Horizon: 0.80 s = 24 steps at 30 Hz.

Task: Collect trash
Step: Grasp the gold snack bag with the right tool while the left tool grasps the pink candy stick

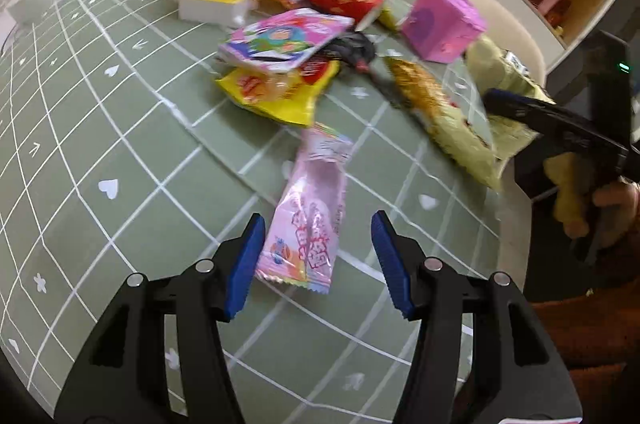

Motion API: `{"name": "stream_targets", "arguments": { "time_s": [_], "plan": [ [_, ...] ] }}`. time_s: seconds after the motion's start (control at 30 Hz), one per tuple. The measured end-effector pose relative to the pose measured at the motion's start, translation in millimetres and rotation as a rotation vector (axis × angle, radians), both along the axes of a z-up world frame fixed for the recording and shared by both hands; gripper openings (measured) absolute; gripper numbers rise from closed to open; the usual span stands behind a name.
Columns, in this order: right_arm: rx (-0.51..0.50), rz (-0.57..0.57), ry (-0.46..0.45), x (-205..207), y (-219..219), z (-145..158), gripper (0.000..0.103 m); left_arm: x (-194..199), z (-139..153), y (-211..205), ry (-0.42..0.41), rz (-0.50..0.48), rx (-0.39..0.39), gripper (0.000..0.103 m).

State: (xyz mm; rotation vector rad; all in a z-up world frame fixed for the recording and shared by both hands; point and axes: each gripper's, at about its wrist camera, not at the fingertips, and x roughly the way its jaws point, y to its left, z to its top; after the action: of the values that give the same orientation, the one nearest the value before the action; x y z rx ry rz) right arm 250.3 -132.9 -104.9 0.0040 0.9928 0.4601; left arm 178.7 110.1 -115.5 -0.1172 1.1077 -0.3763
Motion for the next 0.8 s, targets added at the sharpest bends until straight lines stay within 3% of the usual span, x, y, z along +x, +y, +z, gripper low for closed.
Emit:
{"name": "stream_targets", "arguments": {
  "time_s": [0.2, 0.33, 0.47, 0.7, 0.8],
  "plan": [
    [-0.075, 0.063, -0.030, 9.8, 29.9, -13.6, 0.040, -1.2, 5.5, 0.8, -0.010, 0.098, 0.067, 0.052],
    [-0.088, 0.135, 0.015, 18.5, 48.7, -29.5, 0.040, 0.4, 4.6, -1.9, -0.001, 0.145, 0.091, 0.052],
    [-0.077, 0.137, -0.029, 11.1, 47.0, -16.7, 0.028, -1.5, 10.0, -4.5, -0.024, 0.132, 0.099, 0.052],
    [0.011, 0.055, -0.053, 4.6, 16.7, 8.2, 0.028, 12.5, 6.9, -11.2, -0.039, 0.074, 0.086, 0.052],
    [0.022, 0.031, -0.053, 0.4, 7.8, 11.1, 0.028, 19.8, 0.9, -16.8, -0.018, 0.038, 0.088, 0.045]
  ]
}}
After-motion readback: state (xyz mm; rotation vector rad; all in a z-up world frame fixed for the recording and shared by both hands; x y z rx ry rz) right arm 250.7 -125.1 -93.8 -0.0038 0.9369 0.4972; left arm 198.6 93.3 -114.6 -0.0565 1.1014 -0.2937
